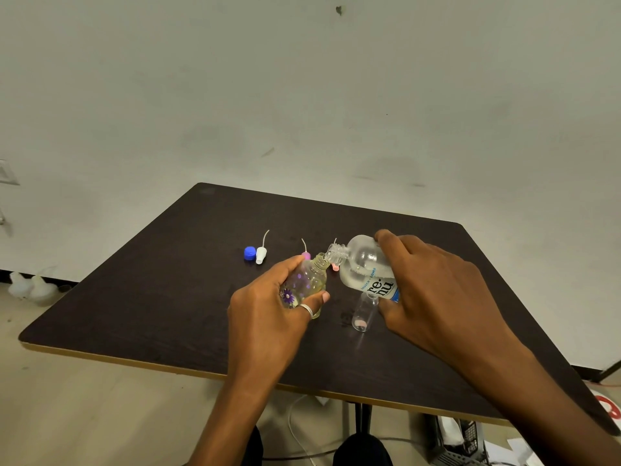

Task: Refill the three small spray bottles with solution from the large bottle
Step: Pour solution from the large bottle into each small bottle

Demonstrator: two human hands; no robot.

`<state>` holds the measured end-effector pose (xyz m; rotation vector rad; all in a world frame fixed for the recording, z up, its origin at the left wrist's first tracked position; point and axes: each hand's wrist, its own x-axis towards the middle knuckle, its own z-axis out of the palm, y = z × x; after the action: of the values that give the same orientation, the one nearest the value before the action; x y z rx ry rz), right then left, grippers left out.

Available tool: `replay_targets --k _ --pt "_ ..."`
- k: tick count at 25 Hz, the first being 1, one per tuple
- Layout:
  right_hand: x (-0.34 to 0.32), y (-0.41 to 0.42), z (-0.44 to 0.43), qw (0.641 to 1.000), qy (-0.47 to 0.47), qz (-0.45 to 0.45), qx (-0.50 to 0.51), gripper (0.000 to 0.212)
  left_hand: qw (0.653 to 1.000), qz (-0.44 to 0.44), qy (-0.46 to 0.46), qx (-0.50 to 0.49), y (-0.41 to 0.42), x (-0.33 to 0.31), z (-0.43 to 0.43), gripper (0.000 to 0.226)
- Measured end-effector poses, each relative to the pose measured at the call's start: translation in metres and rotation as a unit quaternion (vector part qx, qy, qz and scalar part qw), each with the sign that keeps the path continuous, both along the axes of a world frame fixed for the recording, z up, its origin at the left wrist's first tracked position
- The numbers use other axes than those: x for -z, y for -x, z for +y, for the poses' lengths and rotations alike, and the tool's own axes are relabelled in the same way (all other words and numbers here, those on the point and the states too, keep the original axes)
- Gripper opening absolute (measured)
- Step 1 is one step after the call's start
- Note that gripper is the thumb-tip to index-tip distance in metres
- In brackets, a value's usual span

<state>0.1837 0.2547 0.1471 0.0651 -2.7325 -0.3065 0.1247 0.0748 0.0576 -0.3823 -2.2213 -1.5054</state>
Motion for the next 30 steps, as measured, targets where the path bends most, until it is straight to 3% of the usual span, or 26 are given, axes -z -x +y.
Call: replay_targets --k 30 --pt "-0.0015 0.0032 0.0006 1.000 -0.011 0.012 -0.002 0.079 1.000 -0.012 -0.020 0.006 0.0011 0.0022 0.0021 0.064"
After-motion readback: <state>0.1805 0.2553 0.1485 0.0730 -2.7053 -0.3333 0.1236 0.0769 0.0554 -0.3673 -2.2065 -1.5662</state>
